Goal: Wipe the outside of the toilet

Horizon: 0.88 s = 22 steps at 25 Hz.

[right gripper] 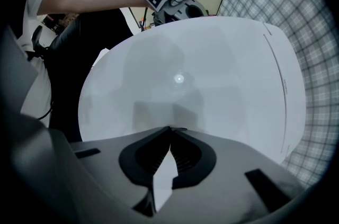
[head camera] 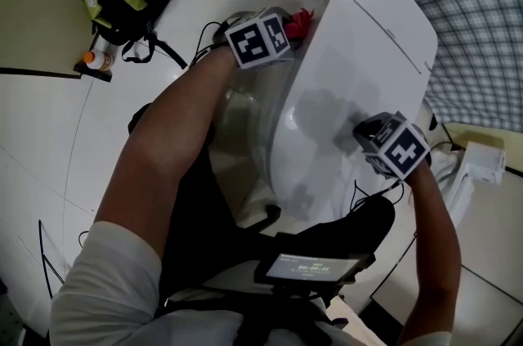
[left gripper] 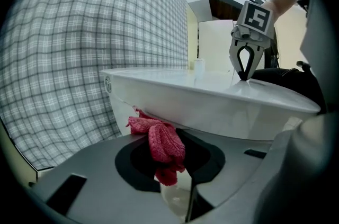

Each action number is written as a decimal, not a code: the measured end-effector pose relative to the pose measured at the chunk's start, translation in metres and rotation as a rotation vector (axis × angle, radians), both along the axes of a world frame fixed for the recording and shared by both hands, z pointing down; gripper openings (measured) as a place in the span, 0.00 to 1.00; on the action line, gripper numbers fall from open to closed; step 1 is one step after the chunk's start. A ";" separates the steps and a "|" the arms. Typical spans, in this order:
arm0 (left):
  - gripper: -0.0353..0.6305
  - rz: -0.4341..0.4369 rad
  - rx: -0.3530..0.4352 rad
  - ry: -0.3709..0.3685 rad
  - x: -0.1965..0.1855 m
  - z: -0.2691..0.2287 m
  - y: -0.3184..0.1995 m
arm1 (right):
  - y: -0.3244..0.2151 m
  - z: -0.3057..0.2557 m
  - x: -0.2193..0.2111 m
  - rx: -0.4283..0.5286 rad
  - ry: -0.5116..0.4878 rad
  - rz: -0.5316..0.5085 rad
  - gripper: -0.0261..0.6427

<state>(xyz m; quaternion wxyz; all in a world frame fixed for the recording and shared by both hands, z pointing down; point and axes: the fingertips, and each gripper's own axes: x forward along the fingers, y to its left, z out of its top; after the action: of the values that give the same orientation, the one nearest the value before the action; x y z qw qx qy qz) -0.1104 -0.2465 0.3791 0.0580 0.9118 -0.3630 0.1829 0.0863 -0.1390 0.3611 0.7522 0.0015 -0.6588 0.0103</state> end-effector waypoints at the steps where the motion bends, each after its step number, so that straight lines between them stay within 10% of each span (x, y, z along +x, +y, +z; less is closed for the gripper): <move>1: 0.17 0.005 -0.003 0.004 0.001 0.000 0.004 | 0.000 0.000 0.000 0.004 -0.003 0.003 0.05; 22: 0.17 0.069 -0.037 -0.037 0.026 0.019 0.103 | 0.002 0.000 -0.004 0.051 -0.073 0.053 0.05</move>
<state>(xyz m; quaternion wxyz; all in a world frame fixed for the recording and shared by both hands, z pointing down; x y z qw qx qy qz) -0.0843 -0.1439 0.3979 0.0619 0.9190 -0.3289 0.2083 0.0822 -0.1368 0.3609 0.7268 0.0377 -0.6856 0.0135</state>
